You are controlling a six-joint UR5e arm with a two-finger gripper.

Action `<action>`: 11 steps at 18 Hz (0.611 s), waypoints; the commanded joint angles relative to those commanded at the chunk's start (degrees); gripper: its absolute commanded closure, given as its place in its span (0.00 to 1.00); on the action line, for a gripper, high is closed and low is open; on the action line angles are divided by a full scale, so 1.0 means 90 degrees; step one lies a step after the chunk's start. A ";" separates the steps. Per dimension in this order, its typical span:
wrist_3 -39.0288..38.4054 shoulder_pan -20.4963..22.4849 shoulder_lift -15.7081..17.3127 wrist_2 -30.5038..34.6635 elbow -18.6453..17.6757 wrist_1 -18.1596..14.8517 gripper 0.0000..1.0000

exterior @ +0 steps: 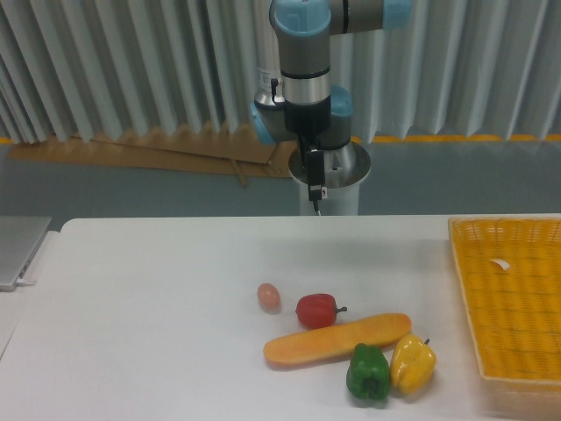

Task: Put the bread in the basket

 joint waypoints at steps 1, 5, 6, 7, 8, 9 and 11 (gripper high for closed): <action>0.0010 0.0052 -0.0009 0.0000 -0.0002 0.0008 0.00; 0.0156 0.0101 -0.0058 0.0010 -0.0002 0.0008 0.00; 0.0157 0.0101 -0.0058 0.0000 -0.0002 0.0018 0.00; 0.0167 0.0101 -0.0068 0.0000 0.0027 0.0018 0.00; 0.0157 0.0101 -0.0068 0.0000 0.0028 0.0028 0.00; 0.0157 0.0101 -0.0068 0.0000 0.0028 0.0028 0.00; 0.0167 0.0111 -0.0068 -0.0009 0.0047 0.0037 0.00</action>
